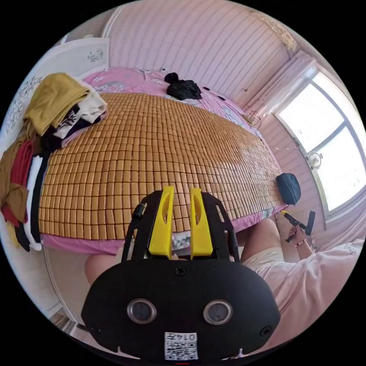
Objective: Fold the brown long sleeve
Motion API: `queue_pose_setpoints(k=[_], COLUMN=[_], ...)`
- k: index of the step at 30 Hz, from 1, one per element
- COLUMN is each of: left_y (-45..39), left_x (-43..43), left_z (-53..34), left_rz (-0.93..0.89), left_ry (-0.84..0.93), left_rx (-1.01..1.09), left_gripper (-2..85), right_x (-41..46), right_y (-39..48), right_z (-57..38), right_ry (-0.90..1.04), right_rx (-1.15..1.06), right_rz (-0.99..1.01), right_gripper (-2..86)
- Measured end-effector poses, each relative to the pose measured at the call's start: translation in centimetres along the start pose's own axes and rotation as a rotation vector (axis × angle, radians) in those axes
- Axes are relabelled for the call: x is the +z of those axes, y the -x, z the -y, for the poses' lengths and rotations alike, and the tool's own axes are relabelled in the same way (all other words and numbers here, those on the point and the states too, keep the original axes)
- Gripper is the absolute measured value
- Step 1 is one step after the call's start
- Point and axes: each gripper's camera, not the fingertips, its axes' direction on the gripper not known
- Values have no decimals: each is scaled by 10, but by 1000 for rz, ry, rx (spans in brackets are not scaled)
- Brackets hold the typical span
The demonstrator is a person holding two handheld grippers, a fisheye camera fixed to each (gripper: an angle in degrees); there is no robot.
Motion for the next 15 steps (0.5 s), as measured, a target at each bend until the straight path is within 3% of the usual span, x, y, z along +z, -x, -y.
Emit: queue_pose_setpoints(k=[7,12,15], left_y=[96,139,167], left_x=[-105,-163,-189], left_z=[-102,-156,-175], left_rz=[78,237,299], left_ry=[-272,-376,-417], left_rx=[-280,-406,-505], left_gripper=[69,67,67], right_x=[128,206,250], right_y=[247,417,517], right_z=[101,115,108], right_ry=[141,280,367], right_rx=[-579,-835,-972], right_rz=[380,627,678], right_gripper=[108,117,115])
